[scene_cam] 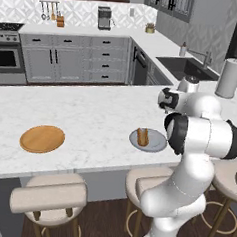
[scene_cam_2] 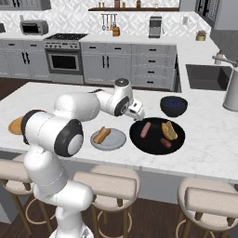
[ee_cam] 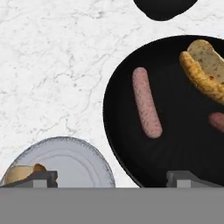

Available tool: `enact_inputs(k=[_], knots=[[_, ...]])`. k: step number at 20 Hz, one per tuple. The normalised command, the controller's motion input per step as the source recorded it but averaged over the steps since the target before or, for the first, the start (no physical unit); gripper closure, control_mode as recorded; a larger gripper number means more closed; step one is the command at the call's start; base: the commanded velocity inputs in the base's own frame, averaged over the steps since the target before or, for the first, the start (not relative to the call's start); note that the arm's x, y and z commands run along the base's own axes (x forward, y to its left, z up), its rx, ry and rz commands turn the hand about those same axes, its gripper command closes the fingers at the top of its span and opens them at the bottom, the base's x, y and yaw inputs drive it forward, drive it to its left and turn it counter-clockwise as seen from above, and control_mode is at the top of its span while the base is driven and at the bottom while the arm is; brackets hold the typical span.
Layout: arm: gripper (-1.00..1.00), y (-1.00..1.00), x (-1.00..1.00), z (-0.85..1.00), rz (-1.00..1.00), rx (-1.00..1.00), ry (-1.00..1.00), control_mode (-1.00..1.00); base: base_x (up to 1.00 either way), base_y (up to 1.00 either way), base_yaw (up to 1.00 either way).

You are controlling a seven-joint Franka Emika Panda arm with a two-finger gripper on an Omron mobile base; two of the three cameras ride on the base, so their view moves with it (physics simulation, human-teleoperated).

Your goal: Place one bun and one sausage from the bowl on each plate.

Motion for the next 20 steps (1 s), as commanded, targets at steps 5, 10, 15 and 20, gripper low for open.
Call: enact_inputs(k=[5, 10, 15, 20], knots=[[-1.00, -0.59, 0.03, -0.67, 0.00, 0.00, -0.01, -1.00, 0.00, 0.00, 0.00], [-1.00, -0.33, 0.37, -0.72, 0.00, 0.03, 0.01, -1.00, 0.00, 0.00, 0.00], [-1.00, -0.12, 0.58, -0.48, 0.00, 0.07, 0.00, -1.00, 0.00, 0.00, 0.00], [-1.00, -0.33, 0.62, -0.10, 0.00, 0.12, 0.00, -1.00, 0.00, 0.00, 0.00]])
